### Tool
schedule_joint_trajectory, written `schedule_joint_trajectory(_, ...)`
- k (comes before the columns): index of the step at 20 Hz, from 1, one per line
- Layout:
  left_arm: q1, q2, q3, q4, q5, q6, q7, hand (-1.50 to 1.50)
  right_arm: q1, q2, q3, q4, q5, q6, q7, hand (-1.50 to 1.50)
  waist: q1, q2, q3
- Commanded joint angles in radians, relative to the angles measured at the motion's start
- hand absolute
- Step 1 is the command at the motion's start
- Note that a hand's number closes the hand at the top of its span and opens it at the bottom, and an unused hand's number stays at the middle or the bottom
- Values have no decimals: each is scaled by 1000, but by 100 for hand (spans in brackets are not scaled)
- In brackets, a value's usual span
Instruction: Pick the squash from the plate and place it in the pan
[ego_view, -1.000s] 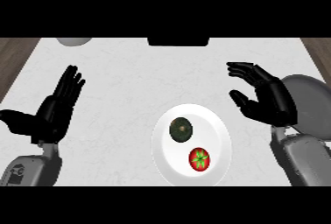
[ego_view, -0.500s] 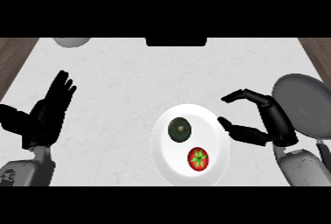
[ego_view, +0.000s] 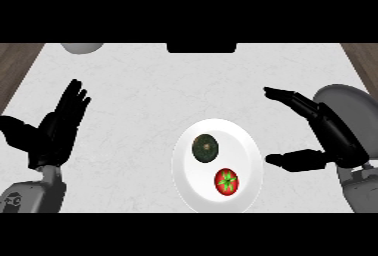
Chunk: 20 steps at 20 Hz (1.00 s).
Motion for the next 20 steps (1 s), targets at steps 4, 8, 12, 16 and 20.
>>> schedule_joint_trajectory(4,-6,-38,-26,9,-28,20,0,0,-217,-16,137,36,198,132,238,-150,19,3,-1)
schedule_joint_trajectory(8,-88,10,36,41,7,-8,39,0,-294,54,232,32,289,210,406,-150,9,3,-2)
schedule_joint_trajectory(12,-10,-2,29,30,5,-34,-28,0,-384,63,265,61,270,403,508,-150,12,1,-2)
schedule_joint_trajectory(16,-15,-16,10,14,-14,-7,14,0,-380,99,355,96,268,555,591,-150,9,-1,-2)
schedule_joint_trajectory(20,-62,-5,45,32,-11,-8,44,0,-377,176,365,136,326,589,599,-150,4,2,0)
